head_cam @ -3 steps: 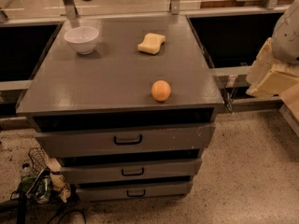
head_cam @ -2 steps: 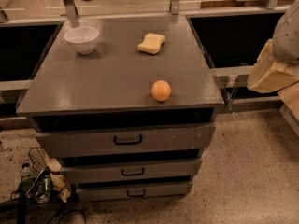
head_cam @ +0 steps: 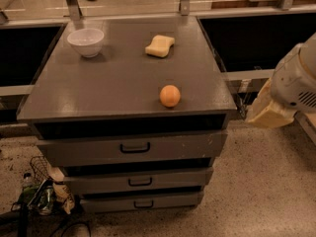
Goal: Open bottom drawer
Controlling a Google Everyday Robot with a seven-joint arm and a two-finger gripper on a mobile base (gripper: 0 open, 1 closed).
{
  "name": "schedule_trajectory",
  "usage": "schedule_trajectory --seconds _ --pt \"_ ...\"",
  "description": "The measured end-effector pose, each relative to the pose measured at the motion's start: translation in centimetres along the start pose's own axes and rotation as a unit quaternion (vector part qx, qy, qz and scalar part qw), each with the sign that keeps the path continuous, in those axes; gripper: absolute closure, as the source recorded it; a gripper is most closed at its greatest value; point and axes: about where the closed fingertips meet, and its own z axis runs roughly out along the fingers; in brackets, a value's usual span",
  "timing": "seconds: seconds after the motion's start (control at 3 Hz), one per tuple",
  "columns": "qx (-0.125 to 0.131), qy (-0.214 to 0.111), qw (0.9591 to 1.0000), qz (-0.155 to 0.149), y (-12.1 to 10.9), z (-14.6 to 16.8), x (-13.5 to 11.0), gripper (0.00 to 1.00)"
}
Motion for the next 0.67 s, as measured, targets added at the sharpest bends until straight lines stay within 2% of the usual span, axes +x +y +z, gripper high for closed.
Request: schedule_trajectory --seconds 0.67 --pt "-0.039 0.008 0.999 0.021 3.0 9.5 0.9 1.0"
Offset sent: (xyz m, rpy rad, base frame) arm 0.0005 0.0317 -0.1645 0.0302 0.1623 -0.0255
